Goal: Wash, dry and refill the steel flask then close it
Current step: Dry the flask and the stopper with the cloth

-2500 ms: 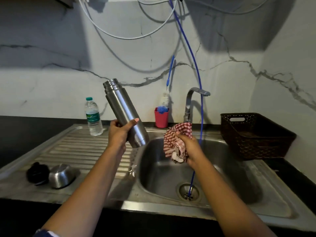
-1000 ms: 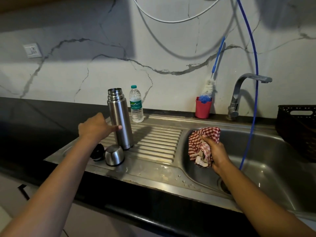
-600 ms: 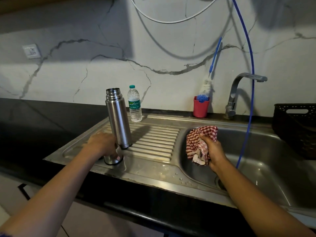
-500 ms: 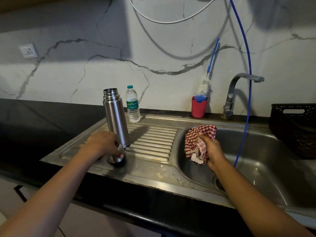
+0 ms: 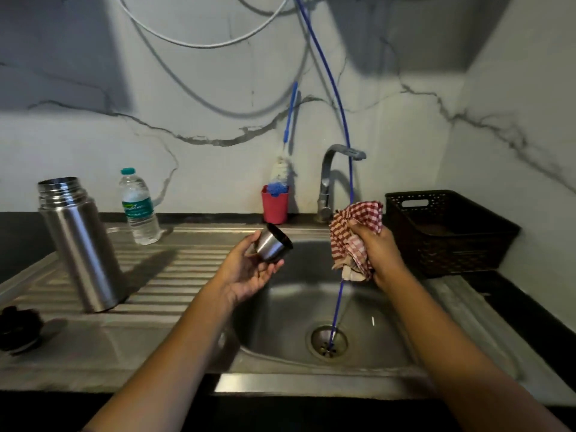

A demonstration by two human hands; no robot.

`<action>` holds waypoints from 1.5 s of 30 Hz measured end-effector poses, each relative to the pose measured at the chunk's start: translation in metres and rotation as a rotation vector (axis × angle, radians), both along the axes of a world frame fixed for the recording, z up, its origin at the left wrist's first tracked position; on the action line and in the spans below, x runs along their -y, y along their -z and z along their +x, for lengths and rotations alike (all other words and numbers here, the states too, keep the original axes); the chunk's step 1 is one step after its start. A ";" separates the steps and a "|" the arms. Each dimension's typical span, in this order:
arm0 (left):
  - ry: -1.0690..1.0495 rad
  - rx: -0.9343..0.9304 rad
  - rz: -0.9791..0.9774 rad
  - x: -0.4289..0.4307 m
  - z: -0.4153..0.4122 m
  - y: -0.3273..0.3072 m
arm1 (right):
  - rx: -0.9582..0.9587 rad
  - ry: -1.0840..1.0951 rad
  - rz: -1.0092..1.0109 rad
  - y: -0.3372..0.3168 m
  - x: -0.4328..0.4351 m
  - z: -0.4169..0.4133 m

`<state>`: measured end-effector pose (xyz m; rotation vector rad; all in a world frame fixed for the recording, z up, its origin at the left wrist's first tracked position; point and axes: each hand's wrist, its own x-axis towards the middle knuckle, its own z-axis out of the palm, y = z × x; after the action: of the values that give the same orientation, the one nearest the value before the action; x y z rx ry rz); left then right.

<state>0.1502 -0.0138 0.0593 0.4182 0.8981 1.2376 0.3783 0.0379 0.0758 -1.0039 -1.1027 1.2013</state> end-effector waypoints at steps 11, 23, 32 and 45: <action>0.009 -0.848 0.207 -0.031 0.020 0.034 | 0.362 -0.035 0.073 0.031 -0.013 0.029; 0.228 -0.115 0.338 -0.025 0.012 0.037 | 1.328 -0.251 0.856 0.033 0.035 -0.030; 0.284 -0.273 0.553 -0.021 0.014 0.038 | 1.309 -0.128 0.931 0.036 0.036 -0.035; 0.147 -0.430 0.586 -0.019 0.025 0.033 | 1.280 -0.233 0.872 0.026 0.038 -0.027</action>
<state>0.1751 0.0049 0.0261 1.2324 0.8289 1.2844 0.3512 0.0002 0.0495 -0.8816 -2.4819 -0.0219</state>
